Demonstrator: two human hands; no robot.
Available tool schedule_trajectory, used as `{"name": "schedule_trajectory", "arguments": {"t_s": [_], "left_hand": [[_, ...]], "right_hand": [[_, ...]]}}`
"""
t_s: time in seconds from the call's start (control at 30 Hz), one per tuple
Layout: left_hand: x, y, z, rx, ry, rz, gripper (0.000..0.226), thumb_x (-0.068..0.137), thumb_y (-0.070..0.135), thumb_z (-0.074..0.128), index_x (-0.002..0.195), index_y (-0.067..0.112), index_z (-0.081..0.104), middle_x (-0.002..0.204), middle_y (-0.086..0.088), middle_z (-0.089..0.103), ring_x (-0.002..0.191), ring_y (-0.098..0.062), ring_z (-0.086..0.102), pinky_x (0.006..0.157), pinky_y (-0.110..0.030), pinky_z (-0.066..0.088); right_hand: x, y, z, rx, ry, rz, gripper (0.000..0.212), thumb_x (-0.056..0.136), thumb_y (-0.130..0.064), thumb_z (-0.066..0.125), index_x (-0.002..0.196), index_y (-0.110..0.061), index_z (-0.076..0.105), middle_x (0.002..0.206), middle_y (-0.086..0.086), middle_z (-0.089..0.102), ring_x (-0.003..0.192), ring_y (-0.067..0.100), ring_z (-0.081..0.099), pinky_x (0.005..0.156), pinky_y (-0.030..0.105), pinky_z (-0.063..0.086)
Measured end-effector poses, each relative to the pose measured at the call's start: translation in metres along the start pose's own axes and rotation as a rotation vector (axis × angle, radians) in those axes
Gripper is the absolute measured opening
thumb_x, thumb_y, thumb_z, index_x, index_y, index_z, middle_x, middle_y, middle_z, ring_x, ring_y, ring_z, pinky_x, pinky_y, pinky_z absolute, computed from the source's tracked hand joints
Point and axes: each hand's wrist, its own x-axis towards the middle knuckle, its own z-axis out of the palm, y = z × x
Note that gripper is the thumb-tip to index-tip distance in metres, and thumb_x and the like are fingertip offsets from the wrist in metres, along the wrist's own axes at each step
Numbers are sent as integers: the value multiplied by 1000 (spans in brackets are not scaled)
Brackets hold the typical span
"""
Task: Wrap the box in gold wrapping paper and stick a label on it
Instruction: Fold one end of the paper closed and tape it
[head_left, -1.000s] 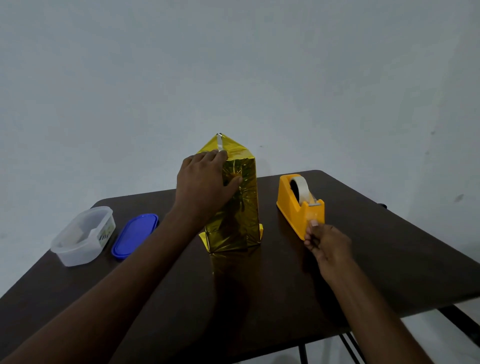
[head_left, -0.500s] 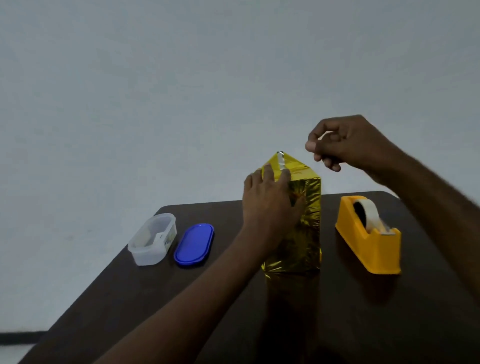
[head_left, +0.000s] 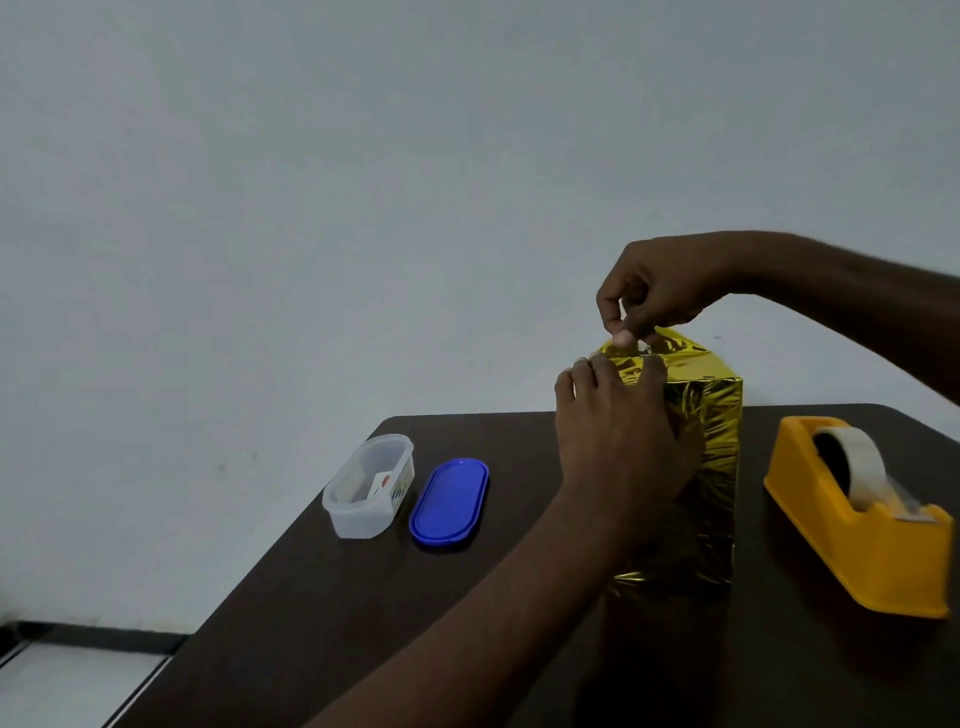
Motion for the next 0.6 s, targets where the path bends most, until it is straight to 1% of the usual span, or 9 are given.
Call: {"name": "schedule_trajectory", "arguments": {"t_s": [0.2,0.3,0.37,0.47,0.53,0.6], "left_hand": [[0,0,0,-2,15,1,67,88,59,51,144,25,39,142,-18,46,135,-37,36,112,-48,27],[-1,0,-1,-7,31,9,66,88,59,51,143,24,42,140,-16,48,133,-35,38,111,-47,28],[-1,0,-1,-6,43,19,64,88,59,52,141,24,44,138,-14,50,131,-34,40,110,-47,29],[-2,0,0,5,46,28,65,87,59,51,141,23,43,136,-12,51,129,-32,41,109,-46,31],[-2,-2,0,-2,46,25,65,88,59,51,142,23,42,137,-12,51,130,-32,41,109,-46,31],[-1,-3,-1,-20,26,25,65,89,59,51,143,25,41,139,-13,49,132,-33,39,111,-47,30]], "right_hand": [[9,-2,-4,-30,-93,44,14,81,-20,77,81,-8,70,58,4,65,43,13,42,44,20,32],[14,-3,0,-72,-98,53,15,76,-26,82,75,-16,71,57,1,66,49,15,49,49,24,35],[16,-2,3,-113,-80,63,16,72,-29,85,71,-21,72,58,0,67,52,14,55,54,29,40],[20,0,9,-197,-31,75,17,69,-32,87,69,-23,72,59,-1,69,53,9,60,63,37,48],[22,-1,12,-273,31,97,24,67,-36,87,74,-21,70,61,-1,69,59,10,62,67,36,51],[21,-1,13,-336,98,140,39,63,-40,88,84,-18,63,66,-5,65,65,9,59,63,29,47]]}}
